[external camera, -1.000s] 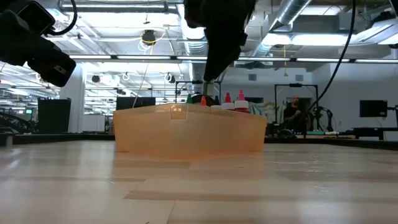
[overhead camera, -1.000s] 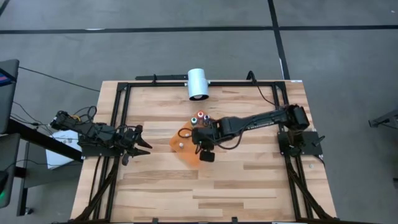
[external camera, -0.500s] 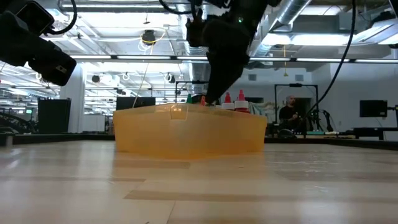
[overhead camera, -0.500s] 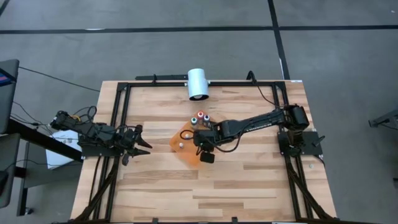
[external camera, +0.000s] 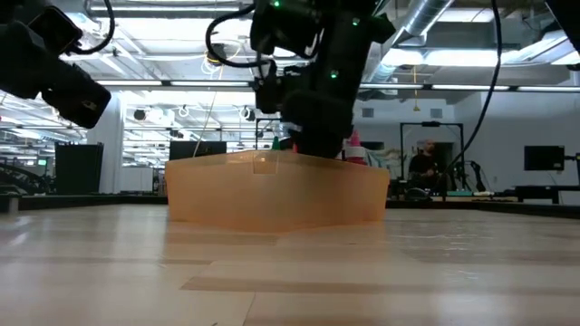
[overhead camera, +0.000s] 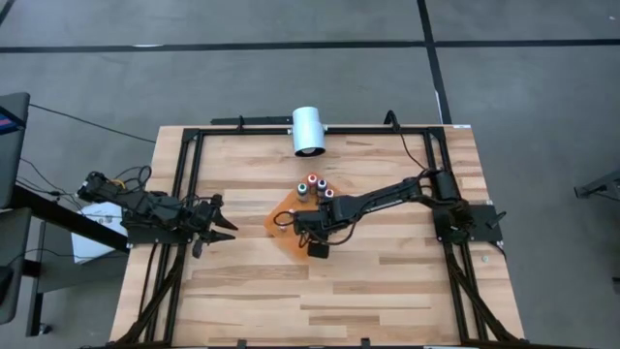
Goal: Pick & Place food coloring
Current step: Put the small green food coloring bottle into the orange bin, then return to Home Position
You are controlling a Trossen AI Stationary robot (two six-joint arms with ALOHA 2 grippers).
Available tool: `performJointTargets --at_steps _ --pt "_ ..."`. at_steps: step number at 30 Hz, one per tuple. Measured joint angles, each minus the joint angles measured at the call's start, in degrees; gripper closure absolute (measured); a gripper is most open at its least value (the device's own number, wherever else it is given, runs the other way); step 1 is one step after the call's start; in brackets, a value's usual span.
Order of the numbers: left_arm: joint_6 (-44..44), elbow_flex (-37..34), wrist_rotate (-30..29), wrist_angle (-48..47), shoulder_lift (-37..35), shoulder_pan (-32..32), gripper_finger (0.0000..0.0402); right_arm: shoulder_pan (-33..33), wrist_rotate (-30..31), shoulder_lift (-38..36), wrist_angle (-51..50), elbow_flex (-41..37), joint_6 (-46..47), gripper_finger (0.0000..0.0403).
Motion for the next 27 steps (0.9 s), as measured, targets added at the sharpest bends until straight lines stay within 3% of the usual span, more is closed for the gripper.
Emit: performJointTargets --at_steps 10,20,27 --pt "-1.31 0.00 -0.06 0.04 0.86 0.00 0.0283 0.02 0.06 0.33 0.87 0.02 -1.40 0.0338" --pt "-1.07 0.00 0.02 -0.05 0.90 0.00 0.0283 0.02 -0.14 0.55 0.65 -0.17 -1.82 0.0282" --pt "-0.94 0.00 0.02 -0.07 0.90 0.00 0.0283 0.00 -0.79 0.52 -0.01 -0.17 -1.80 0.0263"
